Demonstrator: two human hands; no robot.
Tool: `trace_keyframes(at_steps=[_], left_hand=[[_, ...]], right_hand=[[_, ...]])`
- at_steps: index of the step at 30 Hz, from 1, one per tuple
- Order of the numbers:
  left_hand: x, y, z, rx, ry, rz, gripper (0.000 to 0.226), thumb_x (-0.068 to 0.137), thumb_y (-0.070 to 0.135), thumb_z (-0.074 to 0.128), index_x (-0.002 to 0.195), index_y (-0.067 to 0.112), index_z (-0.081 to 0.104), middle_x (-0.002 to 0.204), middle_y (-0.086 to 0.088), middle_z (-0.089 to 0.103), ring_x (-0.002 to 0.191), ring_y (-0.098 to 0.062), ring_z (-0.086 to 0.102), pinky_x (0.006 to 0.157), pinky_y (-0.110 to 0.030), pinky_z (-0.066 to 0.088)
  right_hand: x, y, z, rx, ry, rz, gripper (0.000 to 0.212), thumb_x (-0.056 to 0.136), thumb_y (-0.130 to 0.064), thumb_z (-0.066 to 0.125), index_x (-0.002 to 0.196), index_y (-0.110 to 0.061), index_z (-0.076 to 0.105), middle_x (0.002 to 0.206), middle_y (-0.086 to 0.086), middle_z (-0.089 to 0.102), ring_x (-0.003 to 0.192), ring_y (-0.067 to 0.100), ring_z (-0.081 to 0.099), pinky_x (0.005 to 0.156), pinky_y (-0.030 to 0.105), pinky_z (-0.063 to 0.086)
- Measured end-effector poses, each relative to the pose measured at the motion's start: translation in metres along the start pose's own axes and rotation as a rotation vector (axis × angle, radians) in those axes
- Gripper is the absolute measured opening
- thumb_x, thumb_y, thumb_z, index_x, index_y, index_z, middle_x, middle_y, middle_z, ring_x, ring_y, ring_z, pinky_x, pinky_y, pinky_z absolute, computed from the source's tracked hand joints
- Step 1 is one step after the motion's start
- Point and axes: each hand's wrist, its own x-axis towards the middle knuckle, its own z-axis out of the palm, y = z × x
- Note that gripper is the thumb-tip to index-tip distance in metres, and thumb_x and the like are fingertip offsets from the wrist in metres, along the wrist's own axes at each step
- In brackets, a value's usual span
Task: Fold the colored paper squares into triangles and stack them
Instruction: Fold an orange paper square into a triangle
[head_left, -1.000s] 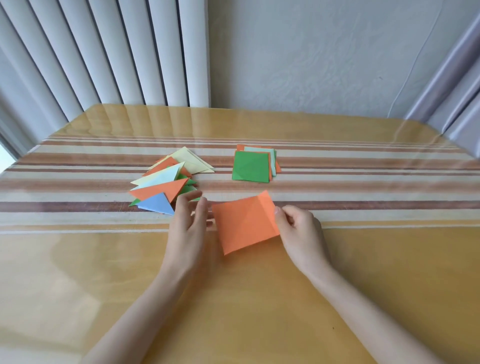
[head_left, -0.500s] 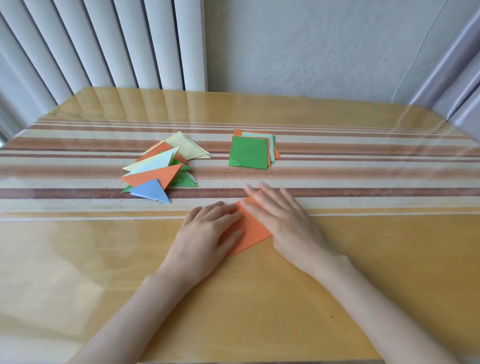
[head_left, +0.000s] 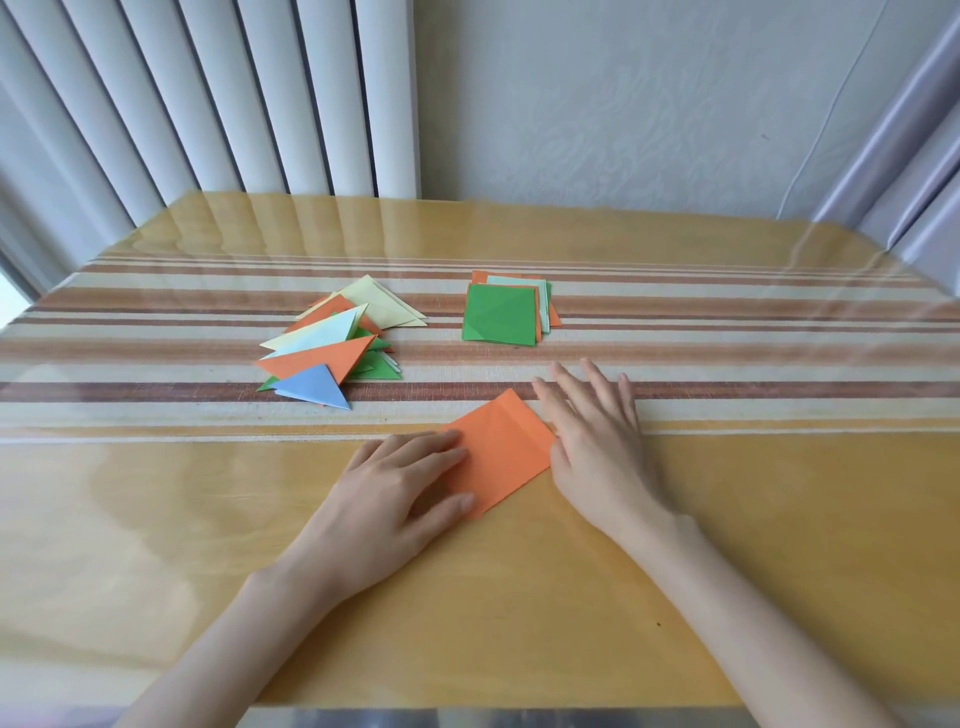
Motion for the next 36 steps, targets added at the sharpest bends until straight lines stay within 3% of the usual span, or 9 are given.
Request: trace_keyframes(at_steps=[3, 6, 8, 17, 22, 26, 28, 32, 36], left_hand=[[-0.007, 0.003, -0.002, 0.046, 0.005, 0.014, 0.074, 0.086, 0.076, 0.029, 0.132, 0.025, 0.057, 0.138, 0.013, 0.050, 0.118, -0.008, 0.044, 0.098, -0.028, 0.030], [-0.010, 0.005, -0.001, 0.038, 0.016, 0.029, 0.074, 0.086, 0.074, 0.033, 0.132, 0.021, 0.057, 0.132, 0.010, 0.053, 0.110, -0.013, 0.048, 0.093, -0.032, 0.037], [-0.010, 0.006, 0.000, 0.017, 0.037, 0.039, 0.069, 0.087, 0.072, 0.036, 0.130, 0.023, 0.057, 0.126, 0.012, 0.055, 0.104, -0.011, 0.047, 0.089, -0.033, 0.040], [-0.005, -0.007, -0.003, -0.116, 0.061, 0.023, 0.073, 0.083, 0.078, 0.033, 0.130, 0.028, 0.056, 0.127, 0.019, 0.053, 0.113, -0.004, 0.045, 0.095, -0.026, 0.031], [0.006, -0.008, 0.001, 0.017, 0.155, 0.147, 0.038, 0.093, 0.050, 0.042, 0.101, 0.024, 0.070, 0.107, 0.015, 0.067, 0.095, -0.006, 0.058, 0.090, -0.025, 0.035], [0.013, -0.004, -0.001, 0.021, 0.260, 0.150, 0.028, 0.096, 0.037, 0.043, 0.090, 0.021, 0.065, 0.083, 0.012, 0.066, 0.075, -0.008, 0.055, 0.079, -0.024, 0.038], [0.018, 0.003, -0.004, 0.010, 0.278, 0.169, 0.024, 0.097, 0.035, 0.044, 0.089, 0.020, 0.062, 0.079, 0.012, 0.064, 0.071, -0.008, 0.051, 0.075, -0.026, 0.037], [0.028, 0.010, -0.004, -0.045, 0.215, 0.156, 0.028, 0.092, 0.047, 0.047, 0.097, 0.022, 0.059, 0.082, 0.014, 0.063, 0.073, -0.006, 0.055, 0.078, -0.025, 0.035], [0.029, -0.001, 0.001, -0.168, 0.174, 0.017, 0.040, 0.083, 0.060, 0.046, 0.098, 0.026, 0.060, 0.088, 0.016, 0.063, 0.087, -0.004, 0.054, 0.082, -0.025, 0.033]], right_hand=[[-0.014, -0.008, -0.004, 0.191, 0.073, -0.207, 0.041, 0.095, -0.035, 0.047, 0.125, -0.011, 0.061, 0.129, 0.006, 0.059, 0.124, 0.021, 0.046, 0.112, 0.038, 0.022], [-0.031, -0.025, -0.004, 0.210, -0.119, -0.262, 0.072, 0.087, -0.070, 0.034, 0.131, -0.018, 0.055, 0.138, -0.003, 0.051, 0.131, 0.014, 0.041, 0.115, 0.032, 0.012], [-0.034, -0.026, 0.000, 0.209, -0.184, -0.216, 0.082, 0.080, -0.077, 0.029, 0.138, -0.022, 0.048, 0.145, -0.009, 0.041, 0.135, 0.008, 0.032, 0.117, 0.030, 0.003], [-0.021, -0.009, 0.003, 0.302, -0.146, -0.275, 0.055, 0.087, -0.055, 0.045, 0.123, -0.019, 0.063, 0.133, -0.008, 0.056, 0.125, 0.003, 0.042, 0.114, 0.023, 0.003], [-0.026, -0.013, 0.011, 0.289, -0.013, -0.277, 0.039, 0.094, -0.035, 0.041, 0.101, -0.011, 0.071, 0.119, 0.001, 0.067, 0.117, 0.017, 0.059, 0.109, 0.044, 0.034], [-0.024, -0.016, 0.010, 0.308, 0.049, -0.239, 0.054, 0.097, -0.052, 0.036, 0.096, -0.010, 0.069, 0.106, 0.001, 0.071, 0.108, 0.017, 0.062, 0.111, 0.035, 0.030], [-0.022, -0.018, 0.013, 0.200, 0.183, -0.241, 0.048, 0.094, -0.049, 0.044, 0.085, -0.009, 0.069, 0.090, 0.002, 0.070, 0.096, 0.022, 0.064, 0.099, 0.032, 0.036], [-0.020, -0.011, 0.018, 0.149, 0.246, -0.229, 0.027, 0.088, -0.030, 0.052, 0.075, -0.013, 0.068, 0.082, -0.003, 0.062, 0.083, 0.020, 0.053, 0.074, 0.029, 0.037], [-0.022, -0.002, 0.015, 0.261, 0.206, -0.139, 0.033, 0.089, -0.035, 0.051, 0.073, -0.014, 0.070, 0.084, -0.006, 0.063, 0.085, 0.017, 0.050, 0.075, 0.034, 0.038]])
